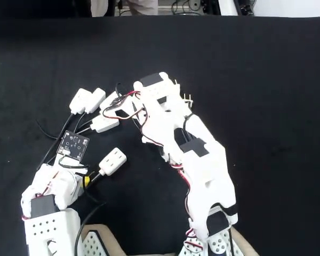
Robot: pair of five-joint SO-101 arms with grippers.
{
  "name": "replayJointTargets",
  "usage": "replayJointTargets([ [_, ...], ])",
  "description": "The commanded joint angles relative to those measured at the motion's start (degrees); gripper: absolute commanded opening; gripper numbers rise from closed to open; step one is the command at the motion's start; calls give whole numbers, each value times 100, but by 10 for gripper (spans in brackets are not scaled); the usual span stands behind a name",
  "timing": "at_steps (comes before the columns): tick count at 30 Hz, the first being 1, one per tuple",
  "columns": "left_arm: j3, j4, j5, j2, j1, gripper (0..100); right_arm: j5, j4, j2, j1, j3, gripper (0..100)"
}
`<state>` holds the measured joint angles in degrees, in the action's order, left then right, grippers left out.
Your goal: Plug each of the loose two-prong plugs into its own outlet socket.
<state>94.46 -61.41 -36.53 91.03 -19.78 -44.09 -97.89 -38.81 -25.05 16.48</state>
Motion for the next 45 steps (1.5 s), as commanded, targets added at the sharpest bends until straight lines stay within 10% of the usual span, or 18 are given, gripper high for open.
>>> replayJointTargets([
  [1, -22, 62, -44, 35, 48, 288, 237, -62, -4, -35, 268, 32],
  [26, -22, 97, -44, 35, 48, 288, 1275, -167, 382, 132, 646, 11],
  [38, -189, 448, 756, 70, 84, 288, 2796, 2971, 4295, -220, -2897, 11],
  [45, -242, 457, 1495, 1152, 1367, 288, 3824, 5029, 6949, -563, -5218, 11],
])
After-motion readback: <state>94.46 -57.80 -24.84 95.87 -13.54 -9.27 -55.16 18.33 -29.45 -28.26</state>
